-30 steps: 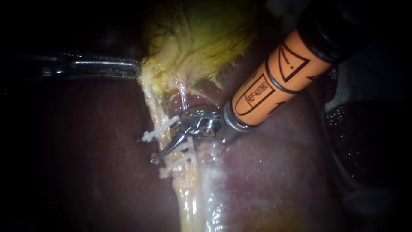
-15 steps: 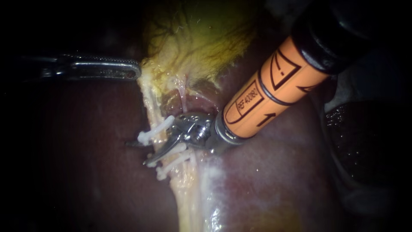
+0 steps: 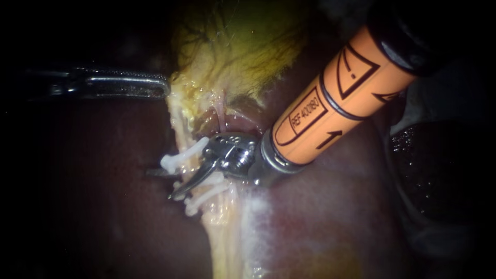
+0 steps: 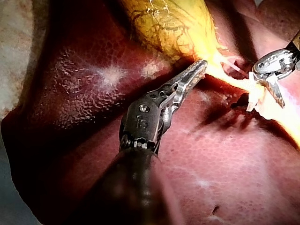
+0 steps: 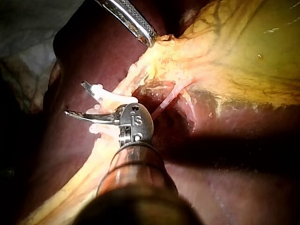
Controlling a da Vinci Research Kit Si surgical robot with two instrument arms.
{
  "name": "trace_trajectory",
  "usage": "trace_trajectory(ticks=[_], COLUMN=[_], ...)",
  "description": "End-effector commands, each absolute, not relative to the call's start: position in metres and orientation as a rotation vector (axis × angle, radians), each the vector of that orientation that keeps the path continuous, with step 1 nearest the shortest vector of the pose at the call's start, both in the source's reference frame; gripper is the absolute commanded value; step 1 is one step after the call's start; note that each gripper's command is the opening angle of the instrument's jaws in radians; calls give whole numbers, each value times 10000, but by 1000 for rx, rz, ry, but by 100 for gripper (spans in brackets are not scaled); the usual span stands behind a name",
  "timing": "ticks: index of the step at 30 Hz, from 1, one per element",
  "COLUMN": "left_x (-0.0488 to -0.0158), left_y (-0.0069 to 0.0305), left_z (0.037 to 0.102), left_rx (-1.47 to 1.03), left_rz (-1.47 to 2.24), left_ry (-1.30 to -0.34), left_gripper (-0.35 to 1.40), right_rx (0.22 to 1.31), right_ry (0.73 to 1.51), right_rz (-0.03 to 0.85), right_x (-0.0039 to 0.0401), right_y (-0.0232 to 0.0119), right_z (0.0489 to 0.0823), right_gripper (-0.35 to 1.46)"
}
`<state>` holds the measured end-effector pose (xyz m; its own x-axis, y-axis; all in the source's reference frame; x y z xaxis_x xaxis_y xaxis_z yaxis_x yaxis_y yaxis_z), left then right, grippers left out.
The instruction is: Go to the cutting position left tube
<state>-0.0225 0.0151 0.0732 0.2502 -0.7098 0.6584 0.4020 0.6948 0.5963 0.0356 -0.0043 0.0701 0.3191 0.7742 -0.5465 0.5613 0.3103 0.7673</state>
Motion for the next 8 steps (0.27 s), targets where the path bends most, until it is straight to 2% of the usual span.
trace_trajectory(ticks=[1, 8], left_x=[-225, -225], left_y=[151, 151], left_z=[732, 731], left_rx=[335, 336], left_rz=[-777, -777], left_ry=[-1074, -1074], left_gripper=[-35, -35], right_rx=[1362, 1362], right_ry=[1352, 1352], right_rz=[218, 218], right_x=[356, 356], right_y=[-43, -43], right_z=[702, 702], right_gripper=[107, 107])
